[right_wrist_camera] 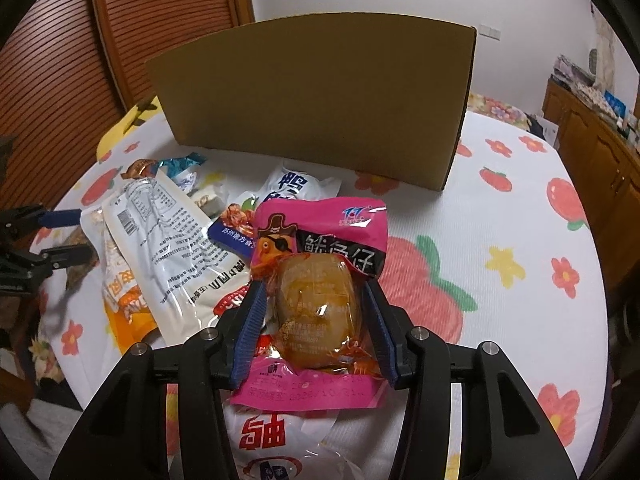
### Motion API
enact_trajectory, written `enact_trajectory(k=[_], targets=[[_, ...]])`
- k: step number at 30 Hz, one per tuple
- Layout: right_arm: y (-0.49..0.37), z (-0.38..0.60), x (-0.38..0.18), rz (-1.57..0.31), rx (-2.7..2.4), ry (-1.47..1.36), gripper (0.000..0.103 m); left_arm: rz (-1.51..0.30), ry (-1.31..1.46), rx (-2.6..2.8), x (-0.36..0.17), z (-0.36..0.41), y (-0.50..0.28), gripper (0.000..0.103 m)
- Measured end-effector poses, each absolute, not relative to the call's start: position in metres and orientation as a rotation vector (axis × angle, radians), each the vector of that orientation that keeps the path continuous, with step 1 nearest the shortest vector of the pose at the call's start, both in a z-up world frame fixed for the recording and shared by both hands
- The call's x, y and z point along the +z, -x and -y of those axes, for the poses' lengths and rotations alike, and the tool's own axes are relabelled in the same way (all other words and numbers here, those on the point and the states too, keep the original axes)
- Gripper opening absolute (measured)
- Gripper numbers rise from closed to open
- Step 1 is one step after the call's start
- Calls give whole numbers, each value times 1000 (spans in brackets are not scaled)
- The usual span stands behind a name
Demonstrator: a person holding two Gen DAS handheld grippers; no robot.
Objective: Organize snacks
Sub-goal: 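Grasp the pink egg pack with the right tool while the left grasps the granola bar, then carry both held packs over the cardboard box with both tools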
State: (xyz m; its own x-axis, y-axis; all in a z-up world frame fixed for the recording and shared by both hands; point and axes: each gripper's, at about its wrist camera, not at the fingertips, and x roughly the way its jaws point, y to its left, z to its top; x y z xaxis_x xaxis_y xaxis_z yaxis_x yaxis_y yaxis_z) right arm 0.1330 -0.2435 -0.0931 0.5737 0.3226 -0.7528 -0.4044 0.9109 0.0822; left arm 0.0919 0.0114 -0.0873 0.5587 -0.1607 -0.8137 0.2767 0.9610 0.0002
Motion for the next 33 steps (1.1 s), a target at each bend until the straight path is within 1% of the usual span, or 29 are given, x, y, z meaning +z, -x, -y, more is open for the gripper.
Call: enact_trajectory(k=[2, 4, 6, 10, 23, 30, 33], targets=[[-133, 243, -93, -860, 426, 104, 50, -951, -126, -264, -88, -12, -92, 63], [-133, 244, -94, -859, 426, 104, 50, -954, -115, -272, -89, -12, -93, 54], [-133, 243, -94, -860, 427, 101, 50, -948, -116, -268, -89, -13, -93, 48], [-134, 244, -94, -859, 427, 97, 50, -933, -109, -271, -88, -16, -90, 43], [-134, 245, -95, -858, 430, 86, 50, -889, -28, -230, -85, -56, -69, 41], [-133, 245, -94, -856, 432, 84, 50, -848, -9, -221, -76, -62, -66, 41], [-133, 246, -94, -851, 433, 80, 47, -825, 0, -214, -73, -62, -64, 41]])
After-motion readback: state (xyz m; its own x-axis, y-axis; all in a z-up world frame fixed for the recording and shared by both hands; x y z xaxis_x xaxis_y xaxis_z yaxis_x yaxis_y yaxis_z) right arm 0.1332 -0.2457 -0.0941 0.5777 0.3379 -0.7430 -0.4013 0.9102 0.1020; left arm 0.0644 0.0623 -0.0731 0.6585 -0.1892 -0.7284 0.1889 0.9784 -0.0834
